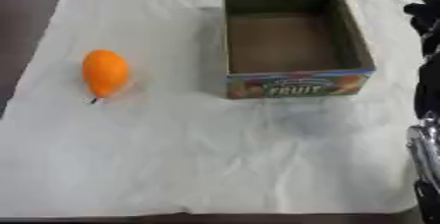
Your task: Pick up objects on the table and place them in the box.
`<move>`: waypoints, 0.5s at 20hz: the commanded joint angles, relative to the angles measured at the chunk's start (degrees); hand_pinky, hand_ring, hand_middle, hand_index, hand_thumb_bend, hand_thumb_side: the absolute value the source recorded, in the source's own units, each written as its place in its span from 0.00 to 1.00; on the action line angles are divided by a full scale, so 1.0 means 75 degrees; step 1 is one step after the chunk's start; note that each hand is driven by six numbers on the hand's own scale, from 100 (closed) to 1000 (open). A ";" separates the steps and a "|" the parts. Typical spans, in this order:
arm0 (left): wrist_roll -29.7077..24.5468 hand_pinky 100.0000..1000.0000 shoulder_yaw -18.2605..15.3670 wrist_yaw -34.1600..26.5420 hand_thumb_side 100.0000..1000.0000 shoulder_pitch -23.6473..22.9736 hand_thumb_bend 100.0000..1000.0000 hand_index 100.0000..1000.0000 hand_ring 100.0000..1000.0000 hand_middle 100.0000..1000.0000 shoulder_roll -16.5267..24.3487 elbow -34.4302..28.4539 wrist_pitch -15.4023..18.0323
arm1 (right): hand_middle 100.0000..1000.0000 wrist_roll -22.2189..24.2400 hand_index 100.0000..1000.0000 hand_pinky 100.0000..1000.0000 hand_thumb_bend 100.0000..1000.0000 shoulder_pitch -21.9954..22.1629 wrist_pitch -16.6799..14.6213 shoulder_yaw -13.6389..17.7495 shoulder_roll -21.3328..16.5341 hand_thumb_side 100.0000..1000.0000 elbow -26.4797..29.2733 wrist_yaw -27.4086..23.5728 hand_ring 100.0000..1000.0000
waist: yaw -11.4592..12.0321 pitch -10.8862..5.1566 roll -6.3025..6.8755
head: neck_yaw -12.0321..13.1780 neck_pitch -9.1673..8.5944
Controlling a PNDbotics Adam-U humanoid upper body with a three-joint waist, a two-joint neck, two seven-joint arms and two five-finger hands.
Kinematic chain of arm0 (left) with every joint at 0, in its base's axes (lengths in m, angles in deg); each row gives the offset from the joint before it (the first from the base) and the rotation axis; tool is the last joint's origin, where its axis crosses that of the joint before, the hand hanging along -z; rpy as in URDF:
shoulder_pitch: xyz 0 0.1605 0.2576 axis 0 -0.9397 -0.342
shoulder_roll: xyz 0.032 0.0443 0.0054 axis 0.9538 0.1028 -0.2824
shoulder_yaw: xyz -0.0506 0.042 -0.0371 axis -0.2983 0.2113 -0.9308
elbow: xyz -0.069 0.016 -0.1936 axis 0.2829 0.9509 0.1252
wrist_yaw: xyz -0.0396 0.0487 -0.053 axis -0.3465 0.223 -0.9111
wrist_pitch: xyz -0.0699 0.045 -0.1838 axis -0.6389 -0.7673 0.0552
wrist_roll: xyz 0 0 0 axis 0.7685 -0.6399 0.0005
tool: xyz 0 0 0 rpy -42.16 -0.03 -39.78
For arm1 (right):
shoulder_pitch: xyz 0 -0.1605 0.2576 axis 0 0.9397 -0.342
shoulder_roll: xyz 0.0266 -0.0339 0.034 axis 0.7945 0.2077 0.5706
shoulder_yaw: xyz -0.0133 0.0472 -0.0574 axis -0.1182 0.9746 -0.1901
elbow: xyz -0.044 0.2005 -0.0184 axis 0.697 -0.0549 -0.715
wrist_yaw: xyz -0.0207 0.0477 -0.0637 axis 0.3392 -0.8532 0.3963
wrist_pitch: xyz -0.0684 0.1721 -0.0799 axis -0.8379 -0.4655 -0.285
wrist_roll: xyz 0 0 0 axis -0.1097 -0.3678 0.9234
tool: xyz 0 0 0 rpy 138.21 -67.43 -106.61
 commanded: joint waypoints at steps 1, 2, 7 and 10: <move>-0.0300 0.48 0.0192 0.0320 0.75 0.0270 0.20 0.92 0.48 0.69 0.0696 0.0009 -0.0238 | 0.63 -0.0017 0.80 0.92 0.00 -0.0025 0.0031 0.0041 -0.0187 0.99 0.0156 0.0037 0.85 | 0.0028 -0.0168 0.0010 | -0.0048 0.0067; -0.0394 0.48 0.0300 0.0413 0.75 0.0387 0.21 0.92 0.48 0.69 0.0848 0.0109 -0.0329 | 0.63 -0.0008 0.80 0.92 0.00 -0.0016 0.0042 0.0033 -0.0195 0.99 0.0156 0.0038 0.85 | 0.0045 -0.0180 0.0017 | -0.0051 0.0064; -0.0856 0.52 0.0945 0.0875 0.77 0.1029 0.20 0.95 0.55 0.70 0.1599 0.0743 -0.0740 | 0.63 0.0039 0.80 0.92 0.00 0.0010 0.0073 -0.0001 -0.0234 0.99 0.0156 0.0048 0.85 | 0.0052 -0.0210 0.0059 | 0.0006 -0.0006; -0.1146 0.54 0.1415 0.1166 0.79 0.1476 0.21 0.97 0.59 0.73 0.2071 0.1186 -0.0721 | 0.63 0.0062 0.80 0.92 0.00 0.0015 0.0092 -0.0026 -0.0240 0.99 0.0156 0.0054 0.85 | 0.0012 -0.0207 0.0067 | 0.0066 -0.0034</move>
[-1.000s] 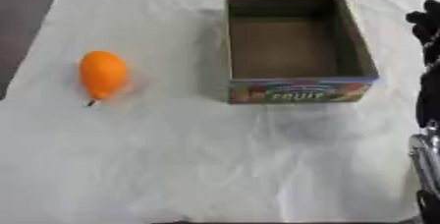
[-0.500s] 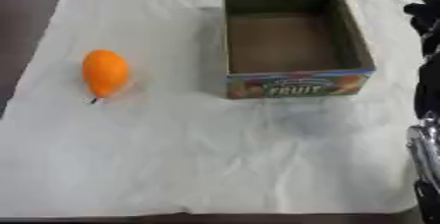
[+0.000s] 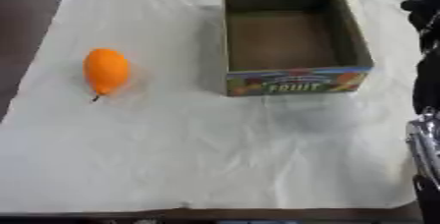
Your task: Pick up objects on the table and place them in the box.
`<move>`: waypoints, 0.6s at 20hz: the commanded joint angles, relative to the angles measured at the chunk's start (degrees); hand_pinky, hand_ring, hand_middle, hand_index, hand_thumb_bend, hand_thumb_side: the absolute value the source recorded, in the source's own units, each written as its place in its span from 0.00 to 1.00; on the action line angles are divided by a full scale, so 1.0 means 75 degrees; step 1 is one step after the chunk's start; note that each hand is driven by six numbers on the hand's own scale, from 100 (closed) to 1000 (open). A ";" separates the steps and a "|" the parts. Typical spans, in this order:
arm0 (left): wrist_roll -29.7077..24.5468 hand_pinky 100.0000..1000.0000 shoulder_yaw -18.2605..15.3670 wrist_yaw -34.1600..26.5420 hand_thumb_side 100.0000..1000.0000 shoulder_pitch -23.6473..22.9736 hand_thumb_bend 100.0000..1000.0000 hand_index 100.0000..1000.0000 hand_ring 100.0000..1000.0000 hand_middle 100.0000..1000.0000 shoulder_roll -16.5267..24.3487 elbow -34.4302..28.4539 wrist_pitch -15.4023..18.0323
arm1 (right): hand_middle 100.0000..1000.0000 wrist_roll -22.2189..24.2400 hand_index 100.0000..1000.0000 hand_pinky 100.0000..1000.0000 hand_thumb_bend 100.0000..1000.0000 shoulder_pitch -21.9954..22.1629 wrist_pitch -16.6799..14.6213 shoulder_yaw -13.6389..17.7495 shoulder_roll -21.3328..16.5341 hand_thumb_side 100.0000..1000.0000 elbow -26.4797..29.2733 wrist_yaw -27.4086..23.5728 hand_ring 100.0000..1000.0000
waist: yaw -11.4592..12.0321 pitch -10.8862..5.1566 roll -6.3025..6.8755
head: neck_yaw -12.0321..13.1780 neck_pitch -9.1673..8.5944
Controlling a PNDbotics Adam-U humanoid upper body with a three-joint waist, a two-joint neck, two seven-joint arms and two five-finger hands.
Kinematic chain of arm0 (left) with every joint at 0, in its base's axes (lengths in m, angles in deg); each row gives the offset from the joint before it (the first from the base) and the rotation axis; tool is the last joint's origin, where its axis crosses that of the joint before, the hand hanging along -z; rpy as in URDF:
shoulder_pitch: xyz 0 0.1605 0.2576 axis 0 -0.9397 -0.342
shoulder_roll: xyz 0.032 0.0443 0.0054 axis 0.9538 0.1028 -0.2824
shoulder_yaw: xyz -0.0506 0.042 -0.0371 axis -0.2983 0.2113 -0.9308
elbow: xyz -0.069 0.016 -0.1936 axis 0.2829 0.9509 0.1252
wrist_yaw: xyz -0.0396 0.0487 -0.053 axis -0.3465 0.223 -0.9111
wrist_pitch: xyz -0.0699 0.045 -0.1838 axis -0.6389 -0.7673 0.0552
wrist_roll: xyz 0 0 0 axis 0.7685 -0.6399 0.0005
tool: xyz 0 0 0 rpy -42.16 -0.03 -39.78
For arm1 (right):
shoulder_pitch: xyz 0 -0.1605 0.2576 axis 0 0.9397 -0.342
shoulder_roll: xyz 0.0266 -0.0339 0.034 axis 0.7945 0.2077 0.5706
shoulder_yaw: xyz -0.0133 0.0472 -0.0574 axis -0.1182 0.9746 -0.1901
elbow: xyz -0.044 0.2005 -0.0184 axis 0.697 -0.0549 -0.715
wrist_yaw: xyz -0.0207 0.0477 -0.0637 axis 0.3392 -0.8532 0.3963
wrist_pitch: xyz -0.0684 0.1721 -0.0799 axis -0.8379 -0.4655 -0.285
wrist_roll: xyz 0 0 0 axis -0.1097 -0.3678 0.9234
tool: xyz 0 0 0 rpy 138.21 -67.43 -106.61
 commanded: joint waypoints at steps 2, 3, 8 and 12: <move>-0.0411 0.55 0.0606 0.0427 0.82 0.0559 0.22 0.99 0.60 0.73 0.0908 0.0546 0.0016 | 0.63 0.0026 0.80 0.92 0.00 -0.0014 0.0046 -0.0038 -0.0166 0.99 0.0156 0.0055 0.85 | -0.0033 -0.0155 -0.0005 | 0.0094 -0.0043; -0.0510 0.54 0.0767 0.0527 0.85 0.0683 0.24 0.99 0.60 0.73 0.1069 0.0706 0.0010 | 0.63 0.0038 0.80 0.92 0.00 -0.0018 0.0051 -0.0053 -0.0158 0.99 0.0156 0.0053 0.85 | -0.0054 -0.0152 -0.0011 | 0.0131 -0.0055; -0.1011 0.56 0.1581 0.1027 0.88 0.1338 0.32 0.98 0.62 0.73 0.1571 0.1518 0.0075 | 0.63 0.0130 0.80 0.93 0.00 -0.0040 0.0086 -0.0139 -0.0105 0.99 0.0156 0.0034 0.85 | -0.0166 -0.0139 -0.0042 | 0.0331 -0.0111; -0.1408 0.59 0.2227 0.1424 0.87 0.1918 0.39 0.99 0.64 0.74 0.1279 0.2164 0.0081 | 0.63 0.0161 0.80 0.93 0.00 -0.0018 0.0106 -0.0162 -0.0093 0.99 0.0156 0.0041 0.85 | -0.0196 -0.0139 -0.0030 | 0.0405 -0.0119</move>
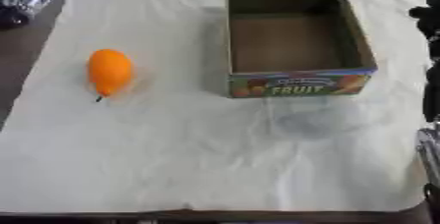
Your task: Pick up objects on the table and place them in the box.
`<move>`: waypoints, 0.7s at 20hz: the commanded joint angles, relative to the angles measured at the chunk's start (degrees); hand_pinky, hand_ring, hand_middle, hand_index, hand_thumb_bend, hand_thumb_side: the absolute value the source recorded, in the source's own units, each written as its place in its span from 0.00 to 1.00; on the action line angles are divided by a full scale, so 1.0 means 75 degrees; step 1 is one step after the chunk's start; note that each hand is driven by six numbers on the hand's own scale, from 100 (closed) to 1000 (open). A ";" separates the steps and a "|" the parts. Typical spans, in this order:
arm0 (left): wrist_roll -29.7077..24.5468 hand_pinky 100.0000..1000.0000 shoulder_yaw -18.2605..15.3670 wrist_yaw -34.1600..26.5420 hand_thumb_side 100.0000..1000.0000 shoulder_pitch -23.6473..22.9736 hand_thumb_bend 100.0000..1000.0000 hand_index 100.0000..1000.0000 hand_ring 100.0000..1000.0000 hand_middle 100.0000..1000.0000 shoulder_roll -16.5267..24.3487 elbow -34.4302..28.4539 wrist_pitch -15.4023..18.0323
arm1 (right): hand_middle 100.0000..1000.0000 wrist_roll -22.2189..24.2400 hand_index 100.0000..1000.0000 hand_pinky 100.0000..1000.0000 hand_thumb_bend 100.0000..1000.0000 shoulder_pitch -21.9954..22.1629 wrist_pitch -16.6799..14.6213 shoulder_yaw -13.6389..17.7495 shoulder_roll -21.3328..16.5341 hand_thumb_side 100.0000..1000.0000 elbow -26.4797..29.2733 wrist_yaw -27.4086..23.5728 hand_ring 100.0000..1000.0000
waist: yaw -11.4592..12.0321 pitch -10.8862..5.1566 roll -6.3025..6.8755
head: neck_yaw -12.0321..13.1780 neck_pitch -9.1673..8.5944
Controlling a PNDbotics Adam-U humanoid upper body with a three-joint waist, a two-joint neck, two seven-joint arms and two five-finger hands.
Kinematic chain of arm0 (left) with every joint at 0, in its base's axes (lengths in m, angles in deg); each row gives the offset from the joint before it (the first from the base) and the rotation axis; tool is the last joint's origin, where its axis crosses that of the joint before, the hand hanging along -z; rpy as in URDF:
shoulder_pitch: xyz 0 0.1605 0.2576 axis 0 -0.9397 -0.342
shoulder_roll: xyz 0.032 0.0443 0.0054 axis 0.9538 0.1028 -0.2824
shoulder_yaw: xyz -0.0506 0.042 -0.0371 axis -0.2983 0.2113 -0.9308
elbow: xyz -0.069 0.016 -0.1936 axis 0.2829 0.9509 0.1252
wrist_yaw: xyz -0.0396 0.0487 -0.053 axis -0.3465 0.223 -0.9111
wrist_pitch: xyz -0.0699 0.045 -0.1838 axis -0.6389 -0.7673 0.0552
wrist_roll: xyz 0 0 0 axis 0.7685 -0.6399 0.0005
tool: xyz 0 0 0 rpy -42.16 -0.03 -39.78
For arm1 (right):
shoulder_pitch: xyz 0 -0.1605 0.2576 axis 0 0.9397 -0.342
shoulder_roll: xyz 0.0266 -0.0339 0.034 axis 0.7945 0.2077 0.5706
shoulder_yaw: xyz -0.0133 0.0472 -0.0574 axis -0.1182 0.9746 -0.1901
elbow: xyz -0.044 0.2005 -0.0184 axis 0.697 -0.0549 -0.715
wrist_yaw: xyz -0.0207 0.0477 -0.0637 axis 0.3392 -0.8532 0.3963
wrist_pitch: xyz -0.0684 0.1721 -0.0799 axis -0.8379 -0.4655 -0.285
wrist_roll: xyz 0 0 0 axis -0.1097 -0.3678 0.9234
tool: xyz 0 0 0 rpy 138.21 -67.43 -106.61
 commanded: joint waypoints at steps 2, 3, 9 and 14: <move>-0.0418 0.60 0.0548 0.0426 0.87 0.0520 0.47 1.00 0.65 0.75 -0.0104 0.0601 0.0033 | 0.63 0.0048 0.80 0.93 0.00 -0.0031 0.0009 -0.0030 -0.0088 0.99 0.0156 0.0046 0.85 | -0.0008 -0.0136 0.0017 | 0.0060 -0.0068; -0.0518 0.60 0.0639 0.0525 0.88 0.0618 0.50 1.00 0.65 0.75 -0.0192 0.0762 0.0063 | 0.63 0.0053 0.80 0.93 0.00 -0.0025 0.0016 -0.0035 -0.0086 0.99 0.0156 0.0049 0.85 | -0.0011 -0.0134 0.0024 | 0.0058 -0.0071; -0.1112 0.62 0.0776 0.1119 0.90 0.1079 0.70 0.99 0.67 0.76 -0.0646 0.1556 0.0363 | 0.63 0.0089 0.80 0.93 0.00 -0.0001 0.0081 -0.0063 -0.0067 0.99 0.0156 0.0067 0.85 | -0.0014 -0.0124 0.0058 | 0.0061 -0.0113; -0.1614 0.64 0.0752 0.1621 0.75 0.1294 0.79 0.98 0.68 0.76 -0.0783 0.1729 0.0574 | 0.63 0.0092 0.80 0.93 0.00 0.0007 0.0106 -0.0069 -0.0055 0.98 0.0156 0.0077 0.85 | -0.0024 -0.0110 0.0071 | 0.0082 -0.0137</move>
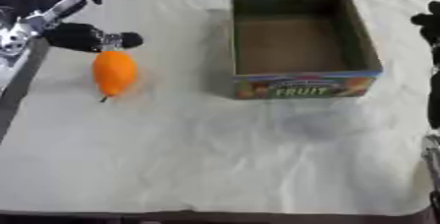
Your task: Pick up objects on the table and place them in the box.
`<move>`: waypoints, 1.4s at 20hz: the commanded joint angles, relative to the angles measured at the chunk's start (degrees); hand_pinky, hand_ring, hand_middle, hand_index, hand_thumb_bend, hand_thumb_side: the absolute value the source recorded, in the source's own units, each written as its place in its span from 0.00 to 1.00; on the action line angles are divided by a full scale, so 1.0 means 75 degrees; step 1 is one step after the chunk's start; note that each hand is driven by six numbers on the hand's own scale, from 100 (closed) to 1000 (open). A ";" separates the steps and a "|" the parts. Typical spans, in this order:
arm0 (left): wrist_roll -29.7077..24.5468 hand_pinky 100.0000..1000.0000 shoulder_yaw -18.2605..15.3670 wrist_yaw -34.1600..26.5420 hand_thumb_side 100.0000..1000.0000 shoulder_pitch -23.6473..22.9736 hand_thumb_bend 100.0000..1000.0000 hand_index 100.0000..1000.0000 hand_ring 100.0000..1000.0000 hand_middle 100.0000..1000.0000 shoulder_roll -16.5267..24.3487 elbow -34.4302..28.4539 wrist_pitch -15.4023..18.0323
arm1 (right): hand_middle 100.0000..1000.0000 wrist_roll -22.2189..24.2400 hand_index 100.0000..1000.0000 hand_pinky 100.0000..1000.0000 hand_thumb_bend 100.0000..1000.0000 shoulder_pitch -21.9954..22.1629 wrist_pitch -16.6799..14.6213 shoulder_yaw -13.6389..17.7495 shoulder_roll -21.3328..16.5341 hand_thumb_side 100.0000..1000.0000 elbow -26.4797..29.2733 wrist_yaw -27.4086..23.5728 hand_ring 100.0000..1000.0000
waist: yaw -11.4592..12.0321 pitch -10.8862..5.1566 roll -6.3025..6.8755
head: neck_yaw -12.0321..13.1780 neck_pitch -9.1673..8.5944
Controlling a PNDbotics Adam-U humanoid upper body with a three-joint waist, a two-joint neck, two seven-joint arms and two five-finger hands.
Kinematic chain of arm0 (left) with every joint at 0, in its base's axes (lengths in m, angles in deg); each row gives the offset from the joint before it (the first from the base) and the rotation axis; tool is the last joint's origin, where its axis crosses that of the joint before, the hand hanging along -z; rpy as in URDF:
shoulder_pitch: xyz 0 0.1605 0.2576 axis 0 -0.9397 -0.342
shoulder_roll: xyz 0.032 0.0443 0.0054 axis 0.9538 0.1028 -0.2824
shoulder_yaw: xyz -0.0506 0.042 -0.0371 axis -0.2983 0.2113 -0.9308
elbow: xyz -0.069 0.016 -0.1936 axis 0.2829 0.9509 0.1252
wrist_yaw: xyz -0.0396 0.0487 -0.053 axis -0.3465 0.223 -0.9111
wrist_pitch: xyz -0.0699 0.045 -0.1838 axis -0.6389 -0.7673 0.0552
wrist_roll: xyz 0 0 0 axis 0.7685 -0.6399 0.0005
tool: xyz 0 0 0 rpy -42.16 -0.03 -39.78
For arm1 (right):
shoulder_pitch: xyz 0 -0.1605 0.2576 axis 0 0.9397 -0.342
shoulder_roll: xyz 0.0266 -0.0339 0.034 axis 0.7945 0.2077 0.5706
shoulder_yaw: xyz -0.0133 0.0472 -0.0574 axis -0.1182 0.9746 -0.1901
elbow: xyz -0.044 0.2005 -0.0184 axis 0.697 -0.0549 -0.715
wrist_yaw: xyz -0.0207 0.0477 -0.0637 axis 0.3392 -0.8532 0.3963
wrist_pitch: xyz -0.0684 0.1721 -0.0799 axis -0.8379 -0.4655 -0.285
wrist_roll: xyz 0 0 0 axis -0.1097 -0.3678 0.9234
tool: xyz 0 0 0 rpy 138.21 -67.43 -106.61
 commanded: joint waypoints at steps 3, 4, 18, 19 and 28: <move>-0.0516 0.64 -0.0010 0.0523 0.73 0.0232 0.81 0.99 0.68 0.77 0.0025 0.0080 0.0306 | 0.63 0.0012 0.80 0.93 0.00 -0.0030 0.0029 -0.0011 -0.0053 0.98 0.0156 0.0078 0.85 | -0.0009 -0.0110 0.0005 | 0.0027 -0.0079; -0.0614 0.66 0.0040 0.0622 0.73 0.0228 0.84 0.98 0.69 0.77 0.0018 0.0120 0.0399 | 0.63 0.0015 0.80 0.93 0.00 -0.0029 0.0033 -0.0014 -0.0052 0.98 0.0156 0.0079 0.85 | -0.0009 -0.0107 0.0009 | 0.0033 -0.0076; -0.2033 0.72 -0.0236 0.2040 0.74 0.0072 0.79 1.00 0.75 0.80 0.0216 0.0223 0.0693 | 0.63 0.0102 0.80 0.93 0.00 -0.0011 0.0102 -0.0078 -0.0001 0.98 0.0156 0.0058 0.85 | 0.0040 -0.0098 -0.0009 | 0.0050 -0.0071; -0.2133 0.72 -0.0294 0.2141 0.74 0.0082 0.79 1.00 0.75 0.79 0.0217 0.0160 0.0601 | 0.63 0.0107 0.80 0.93 0.00 -0.0011 0.0103 -0.0080 0.0000 0.98 0.0156 0.0060 0.85 | 0.0044 -0.0093 -0.0016 | 0.0054 -0.0072; -0.3047 0.72 -0.0416 0.3064 0.70 0.0114 0.78 1.00 0.76 0.81 -0.0090 -0.0025 0.0557 | 0.63 0.0156 0.80 0.94 0.00 -0.0019 0.0104 -0.0117 0.0019 0.98 0.0156 0.0063 0.85 | 0.0042 -0.0069 -0.0061 | 0.0111 -0.0035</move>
